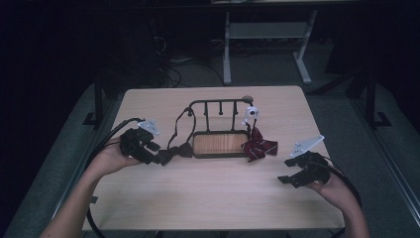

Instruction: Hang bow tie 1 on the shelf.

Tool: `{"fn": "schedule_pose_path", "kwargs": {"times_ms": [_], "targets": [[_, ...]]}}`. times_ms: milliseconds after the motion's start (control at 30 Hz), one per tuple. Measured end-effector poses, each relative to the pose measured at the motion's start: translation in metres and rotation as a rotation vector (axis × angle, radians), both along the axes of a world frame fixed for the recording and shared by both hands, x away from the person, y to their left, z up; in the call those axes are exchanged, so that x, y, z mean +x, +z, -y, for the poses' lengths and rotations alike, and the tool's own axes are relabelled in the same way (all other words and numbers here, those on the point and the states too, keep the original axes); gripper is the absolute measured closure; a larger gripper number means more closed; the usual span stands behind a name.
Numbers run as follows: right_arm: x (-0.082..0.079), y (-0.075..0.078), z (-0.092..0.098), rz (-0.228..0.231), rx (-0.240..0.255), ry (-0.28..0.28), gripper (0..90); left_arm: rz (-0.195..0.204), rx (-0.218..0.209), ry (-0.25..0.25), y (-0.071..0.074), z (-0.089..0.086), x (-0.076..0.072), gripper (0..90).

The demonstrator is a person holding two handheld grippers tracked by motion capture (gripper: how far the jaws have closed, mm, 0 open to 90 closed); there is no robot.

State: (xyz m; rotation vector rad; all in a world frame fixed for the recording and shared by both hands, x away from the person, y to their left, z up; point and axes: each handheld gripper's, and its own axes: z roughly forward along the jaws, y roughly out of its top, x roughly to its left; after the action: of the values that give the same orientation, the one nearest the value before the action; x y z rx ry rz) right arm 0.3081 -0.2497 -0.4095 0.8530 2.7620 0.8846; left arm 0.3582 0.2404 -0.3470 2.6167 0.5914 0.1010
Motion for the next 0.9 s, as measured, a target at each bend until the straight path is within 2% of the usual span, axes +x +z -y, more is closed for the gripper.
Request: {"fn": "schedule_pose_path", "kwargs": {"times_ms": [900], "targets": [[0.0,-0.003,-0.002,-0.007,-0.008,0.006,32.0,-0.001,-0.008,0.016,-0.022,-0.009,-0.013,43.6]]}}
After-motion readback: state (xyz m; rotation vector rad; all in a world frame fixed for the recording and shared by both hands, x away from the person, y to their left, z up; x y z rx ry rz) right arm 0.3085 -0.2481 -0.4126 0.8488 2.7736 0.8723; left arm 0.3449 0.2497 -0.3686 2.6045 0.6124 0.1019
